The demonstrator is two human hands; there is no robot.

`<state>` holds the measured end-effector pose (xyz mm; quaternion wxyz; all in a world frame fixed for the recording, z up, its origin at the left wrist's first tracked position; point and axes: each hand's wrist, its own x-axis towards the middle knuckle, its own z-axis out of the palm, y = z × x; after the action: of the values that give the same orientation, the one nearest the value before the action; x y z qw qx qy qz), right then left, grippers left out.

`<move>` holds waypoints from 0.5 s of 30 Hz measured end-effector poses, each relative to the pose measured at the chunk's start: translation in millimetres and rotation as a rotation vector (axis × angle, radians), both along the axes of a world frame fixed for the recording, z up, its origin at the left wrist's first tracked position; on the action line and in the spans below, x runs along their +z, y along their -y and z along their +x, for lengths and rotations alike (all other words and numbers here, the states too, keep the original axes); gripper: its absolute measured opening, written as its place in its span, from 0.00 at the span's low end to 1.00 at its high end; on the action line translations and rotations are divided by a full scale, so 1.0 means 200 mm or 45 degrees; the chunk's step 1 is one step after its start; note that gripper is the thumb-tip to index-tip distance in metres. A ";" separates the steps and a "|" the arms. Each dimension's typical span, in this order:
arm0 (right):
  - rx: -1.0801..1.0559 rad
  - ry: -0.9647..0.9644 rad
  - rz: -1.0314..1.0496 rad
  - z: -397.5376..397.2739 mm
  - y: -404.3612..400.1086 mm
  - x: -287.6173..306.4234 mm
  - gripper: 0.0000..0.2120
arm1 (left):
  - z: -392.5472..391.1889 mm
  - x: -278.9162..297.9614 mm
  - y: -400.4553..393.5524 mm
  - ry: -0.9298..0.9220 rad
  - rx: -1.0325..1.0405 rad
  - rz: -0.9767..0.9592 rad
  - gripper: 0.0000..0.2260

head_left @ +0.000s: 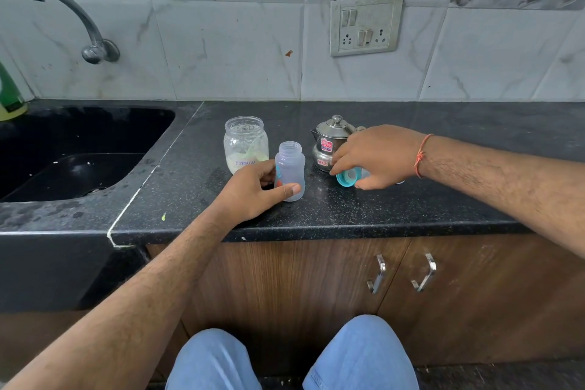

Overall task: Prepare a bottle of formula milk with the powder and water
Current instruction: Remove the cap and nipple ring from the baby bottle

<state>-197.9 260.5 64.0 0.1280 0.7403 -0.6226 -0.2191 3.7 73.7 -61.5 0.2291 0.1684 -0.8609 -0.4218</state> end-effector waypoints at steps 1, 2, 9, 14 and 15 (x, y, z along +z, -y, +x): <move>0.005 0.007 -0.013 0.00 -0.01 0.00 0.24 | 0.00 0.00 0.00 0.002 0.001 0.003 0.10; 0.005 0.019 -0.024 0.01 -0.01 0.00 0.24 | 0.00 0.00 0.00 0.005 0.004 0.001 0.11; -0.076 0.246 -0.265 0.04 -0.05 -0.06 0.30 | 0.01 0.01 -0.01 0.008 0.025 -0.030 0.10; -0.348 0.854 -0.737 0.21 -0.02 -0.26 0.35 | 0.02 0.02 -0.03 -0.012 0.046 -0.018 0.14; -0.401 0.986 -0.807 0.24 0.00 -0.32 0.36 | 0.03 0.03 -0.04 -0.046 0.048 0.031 0.16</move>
<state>-150.1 260.3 0.1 0.0717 0.5894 -0.7639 0.2529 9.7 81.0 -56.4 0.2504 0.1797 -0.8482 -0.4308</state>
